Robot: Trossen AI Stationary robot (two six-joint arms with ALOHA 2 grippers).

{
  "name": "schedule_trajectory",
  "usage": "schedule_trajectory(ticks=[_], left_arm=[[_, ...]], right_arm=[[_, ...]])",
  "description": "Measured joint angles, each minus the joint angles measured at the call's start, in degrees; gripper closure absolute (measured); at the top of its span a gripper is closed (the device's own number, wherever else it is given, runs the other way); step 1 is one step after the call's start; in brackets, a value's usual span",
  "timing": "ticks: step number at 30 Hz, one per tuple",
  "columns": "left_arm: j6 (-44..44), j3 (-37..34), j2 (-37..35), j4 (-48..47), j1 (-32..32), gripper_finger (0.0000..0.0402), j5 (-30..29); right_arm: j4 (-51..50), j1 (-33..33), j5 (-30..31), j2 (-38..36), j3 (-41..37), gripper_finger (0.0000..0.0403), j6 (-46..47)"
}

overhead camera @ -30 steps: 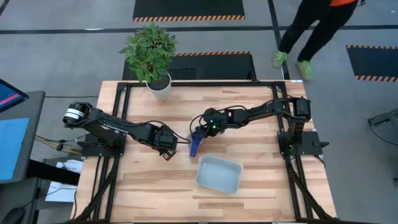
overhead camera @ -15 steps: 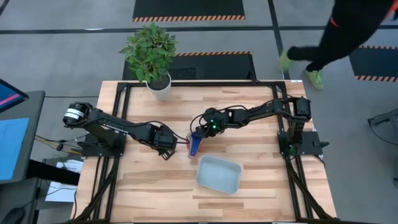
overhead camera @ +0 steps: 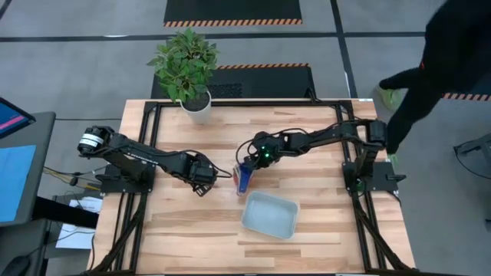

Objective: Nest measuring cups in basket
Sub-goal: Put the stacked measuring cups into the gray bin

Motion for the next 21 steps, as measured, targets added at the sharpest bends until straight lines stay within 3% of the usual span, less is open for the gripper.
schedule_trajectory(ticks=[10, 17, 21], left_arm=[[0.06, -1.43, 0.0, -2.93, 0.0, 0.032, -1.21], [0.1, -4.14, -0.02, -3.07, 0.0, 0.032, -0.69], [0.54, -4.88, -0.02, -3.34, 0.0, 0.032, -0.45]], right_arm=[[-5.99, -0.73, 1.85, -11.96, 0.17, 0.0329, -2.97], [-10.41, 7.69, 1.39, -18.96, 0.26, 0.0324, -1.73], [-18.67, 14.19, 1.84, -21.63, 0.25, 0.0325, 2.25]])
